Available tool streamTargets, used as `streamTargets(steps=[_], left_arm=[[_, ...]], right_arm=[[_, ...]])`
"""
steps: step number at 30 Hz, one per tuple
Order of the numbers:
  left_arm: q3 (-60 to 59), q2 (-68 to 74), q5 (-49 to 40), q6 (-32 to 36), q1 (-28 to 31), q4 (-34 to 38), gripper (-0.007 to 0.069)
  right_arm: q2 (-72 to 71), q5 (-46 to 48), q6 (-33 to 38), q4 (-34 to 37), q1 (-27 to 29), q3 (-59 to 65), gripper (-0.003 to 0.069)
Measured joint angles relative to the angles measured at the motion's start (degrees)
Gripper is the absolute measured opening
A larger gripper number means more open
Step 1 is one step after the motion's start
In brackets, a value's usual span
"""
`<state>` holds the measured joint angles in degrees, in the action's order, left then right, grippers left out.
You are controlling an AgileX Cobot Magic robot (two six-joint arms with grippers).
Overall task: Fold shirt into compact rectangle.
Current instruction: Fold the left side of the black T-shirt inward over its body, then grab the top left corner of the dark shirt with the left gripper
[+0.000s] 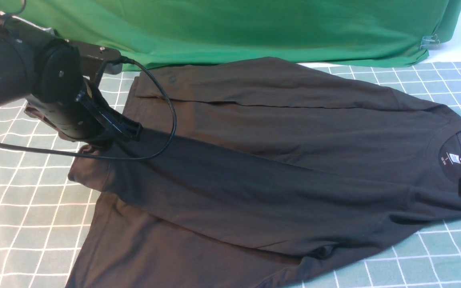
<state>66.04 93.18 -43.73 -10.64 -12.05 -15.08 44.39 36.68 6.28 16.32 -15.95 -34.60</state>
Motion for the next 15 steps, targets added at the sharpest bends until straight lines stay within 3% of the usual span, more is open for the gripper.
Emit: streamTargets(steps=[6,10,15], left_arm=[[0.0,0.0,-0.2,-5.0,0.0,-5.8,0.0470],[0.0,0.0,-2.1,-7.0,0.0,-6.2,0.0531],[0.0,0.0,-6.2,-7.2,0.0,-6.6,0.0521]], right_arm=[[8.9,11.4,4.3,3.6,-0.2,-7.9,0.0041],[16.5,13.0,8.0,6.9,-3.8,-9.1,0.0062],[25.8,9.0,8.1,7.2,-12.3,-8.8,0.0148]])
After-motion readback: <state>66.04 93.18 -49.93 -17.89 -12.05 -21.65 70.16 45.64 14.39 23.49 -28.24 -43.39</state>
